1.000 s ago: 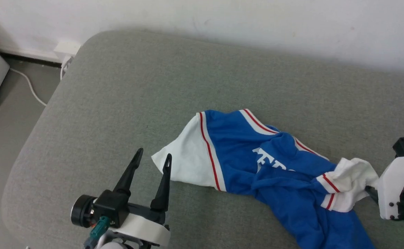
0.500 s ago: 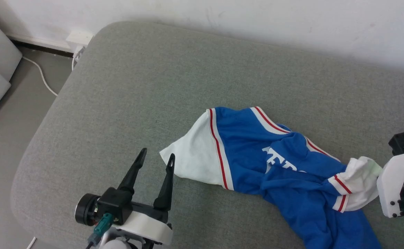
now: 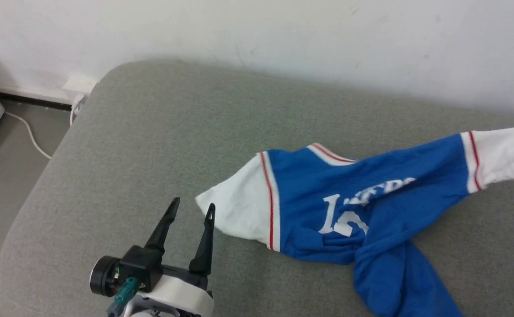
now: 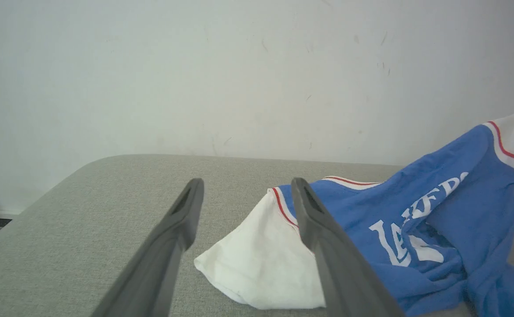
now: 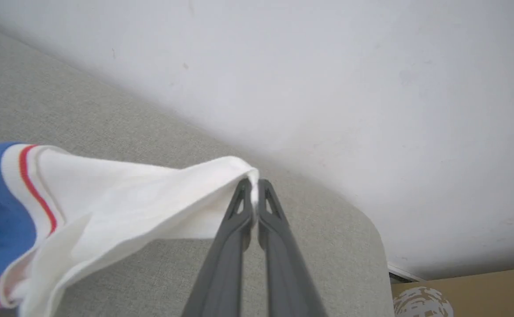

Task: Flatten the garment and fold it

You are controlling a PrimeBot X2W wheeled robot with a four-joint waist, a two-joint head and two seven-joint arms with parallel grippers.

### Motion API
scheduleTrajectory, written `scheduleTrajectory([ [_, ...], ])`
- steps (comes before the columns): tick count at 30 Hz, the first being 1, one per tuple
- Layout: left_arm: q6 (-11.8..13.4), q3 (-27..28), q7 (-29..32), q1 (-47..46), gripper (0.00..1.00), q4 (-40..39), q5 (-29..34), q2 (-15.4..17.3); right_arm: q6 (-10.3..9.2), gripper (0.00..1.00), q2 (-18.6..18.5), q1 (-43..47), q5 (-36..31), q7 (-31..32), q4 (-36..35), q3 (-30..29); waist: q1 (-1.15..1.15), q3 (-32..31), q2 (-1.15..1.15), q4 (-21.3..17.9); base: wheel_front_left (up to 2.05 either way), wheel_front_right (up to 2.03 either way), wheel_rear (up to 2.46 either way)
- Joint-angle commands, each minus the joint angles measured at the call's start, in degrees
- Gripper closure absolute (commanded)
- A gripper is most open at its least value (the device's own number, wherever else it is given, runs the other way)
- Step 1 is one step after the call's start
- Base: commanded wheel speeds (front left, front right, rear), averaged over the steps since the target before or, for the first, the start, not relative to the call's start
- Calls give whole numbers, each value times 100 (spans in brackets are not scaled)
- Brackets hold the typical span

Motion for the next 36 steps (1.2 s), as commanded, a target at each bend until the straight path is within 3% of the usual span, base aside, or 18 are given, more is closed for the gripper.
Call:
scheduleTrajectory([
  [1, -30, 26, -27, 31, 0, -2, 25, -27, -12, 100, -50, -35, -60, -108, 63, -42, 0, -81, 0, -93, 0, 0, 0],
  [6, -25, 47, -27, 98, 0, -17, -26, -27, -12, 100, 28, 356, -133, -663, 376, -393, 0, -66, 0, -209, 0, 0, 0],
  [15, -70, 84, -27, 76, 0, 63, 60, -27, -12, 100, 330, 1485, -13, -1172, 1288, -470, 0, -29, 0, -398, 0, 0, 0],
  [16, -76, 90, -27, 63, 0, 84, 80, -27, -12, 81, 354, 1556, -41, -1165, 1404, -495, 0, -42, 0, -421, 0, 0, 0],
  [17, -80, 109, -27, 58, 0, 105, 90, -27, -12, 16, 392, 1606, -70, -1172, 1498, -532, 0, -58, 0, -454, 0, 0, 0],
  [18, -80, 135, -27, 57, 0, 125, 93, -27, -12, 0, 451, 1631, -94, -1199, 1555, -589, 0, -76, 0, -495, 0, 0, 0],
  [26, -109, 305, -27, -20, 0, 262, 84, -24, -12, 0, 646, 1515, 1, -1525, 1245, -664, 0, -252, 0, -831, 0, 0, 0],
  [32, -140, 512, -27, -251, 0, 247, -35, 29, -12, 0, 957, 1511, 368, -1585, 217, -769, 0, -323, 0, -1130, 0, 0, 0],
  [36, -169, 526, -27, -511, 0, 331, -176, 178, -12, 0, 1428, 1754, 694, -1616, -705, -889, 0, -265, 0, -1353, 0, 0, 0],
])
